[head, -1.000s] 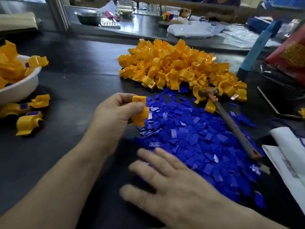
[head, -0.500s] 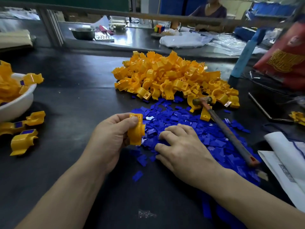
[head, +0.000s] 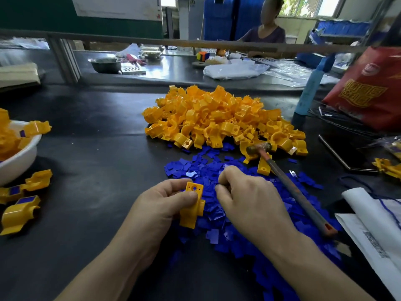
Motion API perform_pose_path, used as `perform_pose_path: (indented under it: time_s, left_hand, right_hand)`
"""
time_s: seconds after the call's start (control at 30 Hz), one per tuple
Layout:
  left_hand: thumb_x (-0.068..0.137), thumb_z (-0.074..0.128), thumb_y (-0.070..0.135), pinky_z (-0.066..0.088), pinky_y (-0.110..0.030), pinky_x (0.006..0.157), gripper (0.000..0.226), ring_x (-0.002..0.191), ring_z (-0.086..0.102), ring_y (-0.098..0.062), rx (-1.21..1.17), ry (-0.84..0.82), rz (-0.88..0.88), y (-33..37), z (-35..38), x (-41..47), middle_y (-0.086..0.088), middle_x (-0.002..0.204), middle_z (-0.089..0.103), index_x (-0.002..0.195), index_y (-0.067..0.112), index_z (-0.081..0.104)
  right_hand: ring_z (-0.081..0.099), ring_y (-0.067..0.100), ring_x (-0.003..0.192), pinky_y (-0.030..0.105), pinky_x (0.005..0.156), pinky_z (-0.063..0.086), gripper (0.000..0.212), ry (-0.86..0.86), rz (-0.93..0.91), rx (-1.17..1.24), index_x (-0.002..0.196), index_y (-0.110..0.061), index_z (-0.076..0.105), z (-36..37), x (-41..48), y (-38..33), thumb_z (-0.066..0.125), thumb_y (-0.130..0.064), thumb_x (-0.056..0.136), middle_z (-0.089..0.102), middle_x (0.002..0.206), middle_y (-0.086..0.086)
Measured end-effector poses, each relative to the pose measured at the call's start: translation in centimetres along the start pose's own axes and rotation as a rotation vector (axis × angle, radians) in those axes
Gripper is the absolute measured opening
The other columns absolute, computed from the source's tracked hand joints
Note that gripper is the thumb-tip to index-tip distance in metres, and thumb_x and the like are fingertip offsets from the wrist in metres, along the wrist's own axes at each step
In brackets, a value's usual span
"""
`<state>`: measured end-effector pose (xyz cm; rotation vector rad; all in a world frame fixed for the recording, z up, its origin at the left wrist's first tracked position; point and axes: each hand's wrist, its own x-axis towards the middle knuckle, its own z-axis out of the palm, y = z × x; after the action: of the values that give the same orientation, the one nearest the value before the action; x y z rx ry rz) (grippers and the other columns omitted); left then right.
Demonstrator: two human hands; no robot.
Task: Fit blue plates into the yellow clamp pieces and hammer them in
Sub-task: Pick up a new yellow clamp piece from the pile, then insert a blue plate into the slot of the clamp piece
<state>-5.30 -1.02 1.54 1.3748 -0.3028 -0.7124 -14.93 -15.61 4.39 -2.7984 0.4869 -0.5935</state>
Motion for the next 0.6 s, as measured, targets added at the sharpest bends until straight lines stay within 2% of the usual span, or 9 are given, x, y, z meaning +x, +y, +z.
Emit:
perform_pose_path:
  time_s: [0.13,0.23,0.3,0.33,0.47,0.6]
  left_hand:
    - [0.059,0.086,0.033,0.051,-0.03,0.059,0.037,0.072,0.074,-0.018,0.083,-0.008,-0.004,0.0,0.0,0.1,-0.007,0.091,0.078,0.095,0.031,0.074]
    - [0.064,0.079,0.036,0.051,-0.041,0.07,0.025,0.075,0.074,-0.02,0.117,0.012,0.024,-0.2,0.1,0.3,-0.003,0.091,0.078,0.088,0.037,0.074]
    - [0.062,0.085,0.036,0.053,-0.049,0.077,0.03,0.079,0.075,-0.023,0.122,0.027,0.047,-0.4,0.2,0.3,-0.004,0.092,0.078,0.089,0.038,0.073]
    - [0.059,0.091,0.036,0.055,-0.05,0.077,0.035,0.08,0.075,-0.023,0.123,0.024,0.053,-0.4,0.3,0.2,-0.005,0.092,0.078,0.09,0.037,0.073]
    - [0.058,0.089,0.039,0.06,-0.036,0.063,0.04,0.084,0.075,-0.03,0.05,-0.071,0.076,-0.2,0.5,-0.2,-0.012,0.097,0.077,0.095,0.03,0.075]
    - [0.058,0.085,0.04,0.058,-0.031,0.06,0.044,0.083,0.075,-0.029,-0.015,-0.101,0.078,-0.2,0.6,-0.4,-0.015,0.097,0.077,0.099,0.025,0.076]
  right_hand:
    - [0.051,0.007,0.063,0.027,0.058,0.045,0.013,-0.012,0.024,0.152,0.081,-0.03,0.047,0.7,-0.6,0.7,0.055,-0.031,0.091,0.052,0.068,-0.01]
    - [0.048,0.007,0.056,0.018,0.05,0.034,0.017,0.01,0.011,0.219,0.077,-0.031,0.044,0.7,-0.8,1.0,0.055,-0.031,0.09,0.047,0.06,-0.01]
    - [0.051,0.006,0.06,0.02,0.049,0.039,0.018,0.052,-0.019,0.302,0.076,-0.032,0.044,0.5,-0.9,0.8,0.056,-0.031,0.089,0.046,0.058,-0.012]
    - [0.053,0.005,0.064,0.02,0.053,0.043,0.016,0.078,-0.047,0.337,0.077,-0.032,0.045,0.4,-1.0,0.6,0.057,-0.031,0.088,0.047,0.06,-0.013]
    - [0.054,0.007,0.067,0.024,0.056,0.048,0.008,0.119,-0.156,0.342,0.083,-0.029,0.053,0.5,-1.3,-0.3,0.058,-0.031,0.089,0.051,0.071,-0.013]
    - [0.057,0.005,0.079,0.024,0.067,0.05,0.007,0.068,-0.158,0.437,0.091,-0.027,0.062,0.4,-1.2,0.1,0.057,-0.032,0.09,0.056,0.081,-0.014]
